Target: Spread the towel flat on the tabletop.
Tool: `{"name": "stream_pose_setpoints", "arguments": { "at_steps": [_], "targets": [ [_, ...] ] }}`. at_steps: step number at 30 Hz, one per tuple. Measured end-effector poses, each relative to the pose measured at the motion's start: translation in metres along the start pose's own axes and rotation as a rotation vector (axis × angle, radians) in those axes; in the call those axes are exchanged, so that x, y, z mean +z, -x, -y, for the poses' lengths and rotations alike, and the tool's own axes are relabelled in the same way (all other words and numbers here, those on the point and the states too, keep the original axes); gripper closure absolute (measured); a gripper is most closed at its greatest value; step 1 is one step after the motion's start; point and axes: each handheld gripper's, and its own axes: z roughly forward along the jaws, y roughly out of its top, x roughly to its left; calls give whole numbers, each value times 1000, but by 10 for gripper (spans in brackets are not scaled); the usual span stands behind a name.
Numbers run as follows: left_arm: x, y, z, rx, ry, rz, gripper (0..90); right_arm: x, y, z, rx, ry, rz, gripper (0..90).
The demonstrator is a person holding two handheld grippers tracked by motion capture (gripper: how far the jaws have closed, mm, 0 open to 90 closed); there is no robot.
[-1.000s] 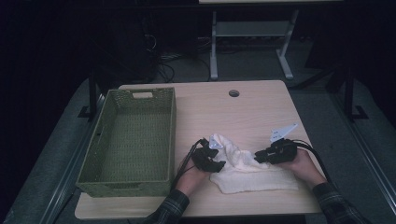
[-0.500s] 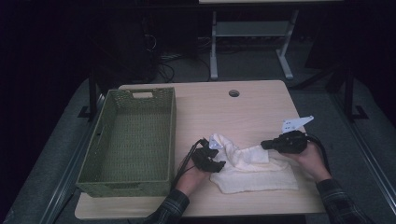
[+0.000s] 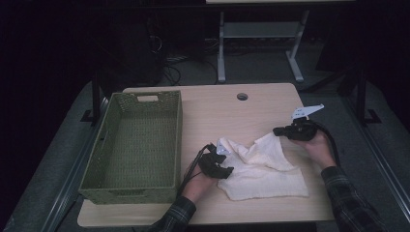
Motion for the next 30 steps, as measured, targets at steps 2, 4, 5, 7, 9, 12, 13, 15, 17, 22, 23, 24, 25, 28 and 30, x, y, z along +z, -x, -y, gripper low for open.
{"name": "stream_pose_setpoints", "arguments": {
  "at_steps": [2,4,5,7,9,12,13,15,17,22,23,24,25,28,30],
  "targets": [
    [-1,0,0,2,-12,0,490,3,6,-1,11,-7,13,864],
    [0,0,0,1,-5,0,490,5,14,-1,19,-4,28,864],
    [0,0,0,2,-5,0,490,6,17,-1,27,-10,37,864],
    [0,0,0,3,-5,-2,489,8,24,-3,31,-15,55,864],
    [0,0,0,11,-5,-4,489,10,32,-6,44,-19,67,865],
    [0,0,0,2,-4,0,489,12,46,-7,70,-23,99,864],
    [0,0,0,3,-5,0,489,13,51,-6,82,-26,110,864],
    [0,0,0,3,-5,1,487,14,58,-5,104,-38,125,864],
    [0,0,-1,8,-6,1,482,15,64,-2,117,-51,148,864],
    [0,0,-2,-1,-13,6,471,15,74,3,146,-74,195,863],
    [0,0,-2,-7,-15,8,465,15,75,4,150,-78,193,852],
    [0,-1,-4,-9,-20,6,459,15,75,5,151,-77,191,810],
    [0,-1,-6,-20,-7,0,452,14,73,5,160,-59,182,769],
    [-4,-7,-16,-22,16,-24,452,11,67,4,149,-37,164,712],
    [-5,-13,-24,-29,36,-49,453,9,61,3,140,-32,151,697]
  ]
}}
